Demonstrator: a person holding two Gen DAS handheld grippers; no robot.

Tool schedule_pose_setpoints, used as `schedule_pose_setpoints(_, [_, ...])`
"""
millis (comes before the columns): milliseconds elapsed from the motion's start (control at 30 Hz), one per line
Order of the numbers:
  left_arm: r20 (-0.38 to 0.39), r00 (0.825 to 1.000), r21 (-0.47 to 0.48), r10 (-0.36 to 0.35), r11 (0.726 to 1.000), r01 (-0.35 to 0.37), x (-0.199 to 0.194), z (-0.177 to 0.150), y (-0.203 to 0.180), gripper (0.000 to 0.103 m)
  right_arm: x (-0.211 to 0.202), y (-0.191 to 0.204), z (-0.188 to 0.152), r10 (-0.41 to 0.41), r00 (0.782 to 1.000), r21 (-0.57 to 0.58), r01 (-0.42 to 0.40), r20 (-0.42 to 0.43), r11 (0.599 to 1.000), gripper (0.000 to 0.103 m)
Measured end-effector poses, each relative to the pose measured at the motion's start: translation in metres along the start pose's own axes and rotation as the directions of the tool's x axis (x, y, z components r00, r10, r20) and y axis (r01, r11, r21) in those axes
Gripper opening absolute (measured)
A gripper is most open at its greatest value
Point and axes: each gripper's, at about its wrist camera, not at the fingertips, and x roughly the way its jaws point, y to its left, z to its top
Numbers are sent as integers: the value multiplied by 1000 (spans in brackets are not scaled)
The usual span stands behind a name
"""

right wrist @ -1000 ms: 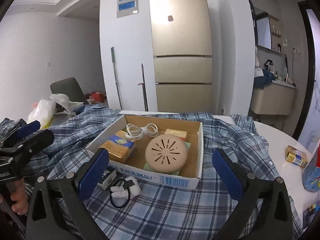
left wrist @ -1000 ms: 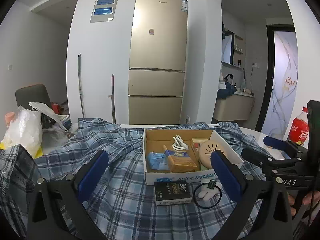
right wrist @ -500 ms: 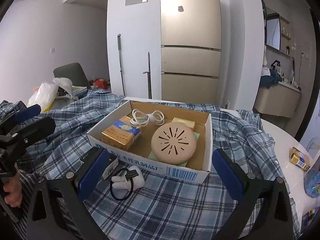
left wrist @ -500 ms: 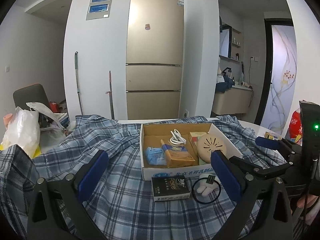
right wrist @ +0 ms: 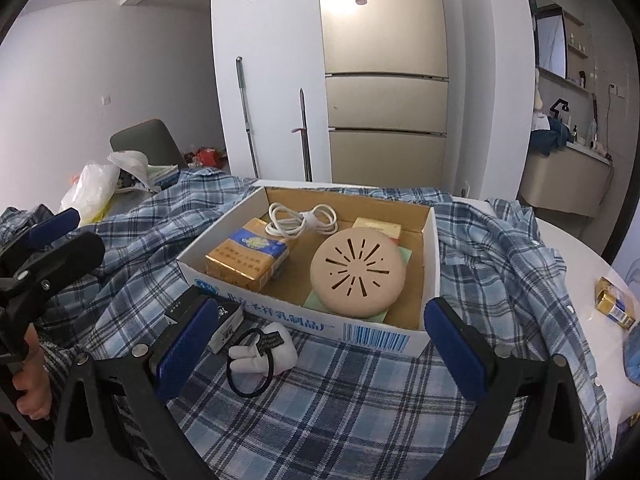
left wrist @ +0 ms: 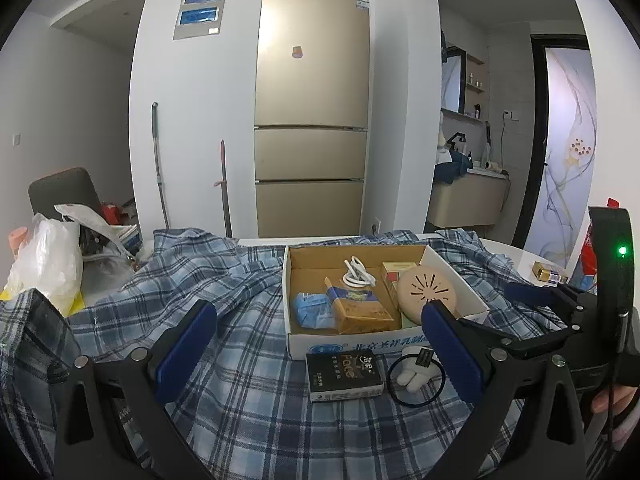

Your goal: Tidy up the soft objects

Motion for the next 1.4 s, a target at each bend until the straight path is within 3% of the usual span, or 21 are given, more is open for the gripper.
schedule_pose_setpoints(167, [-86, 996, -24, -4, 1000, 2, 15, -2, 6, 103, 12, 3, -1, 16, 998, 7, -16, -55, 1000, 102])
schedule_pose_setpoints(400, [-204, 979, -24, 6, 1000, -11, 38, -10, 6, 103, 27, 14, -8, 64, 988, -23, -68, -143, 997, 90])
schedule_pose_setpoints(600, [-228, 974, -58, 7, 998, -21, 42, -13, 13, 103, 39, 21, -14, 74, 974, -43, -85, -214, 995, 79])
schedule_pose_setpoints(800, [-233, 972, -46, 6, 999, -18, 42, -12, 10, 103, 50, 25, -19, 61, 961, -66, -81, -268, 995, 65])
schedule_pose_setpoints(1033, [-245, 969, -37, -10, 999, 1, 44, -12, 7, 103, 59, 28, -23, 112, 940, -69, -142, -323, 987, 33])
schedule_pose_setpoints(1133, [-249, 968, -43, -16, 999, 6, 44, -12, 8, 103, 54, 26, -21, 110, 948, -65, -135, -298, 989, 23])
schedule_pose_setpoints(1300, [-261, 965, -32, -26, 999, 18, 46, -13, 5, 103, 35, 18, -15, 89, 973, -58, -103, -213, 993, 21])
schedule_pose_setpoints(1400, [-301, 953, -1, -39, 999, 41, 55, -14, -2, 103, 25, 13, -11, 60, 986, -54, -69, -158, 996, 21])
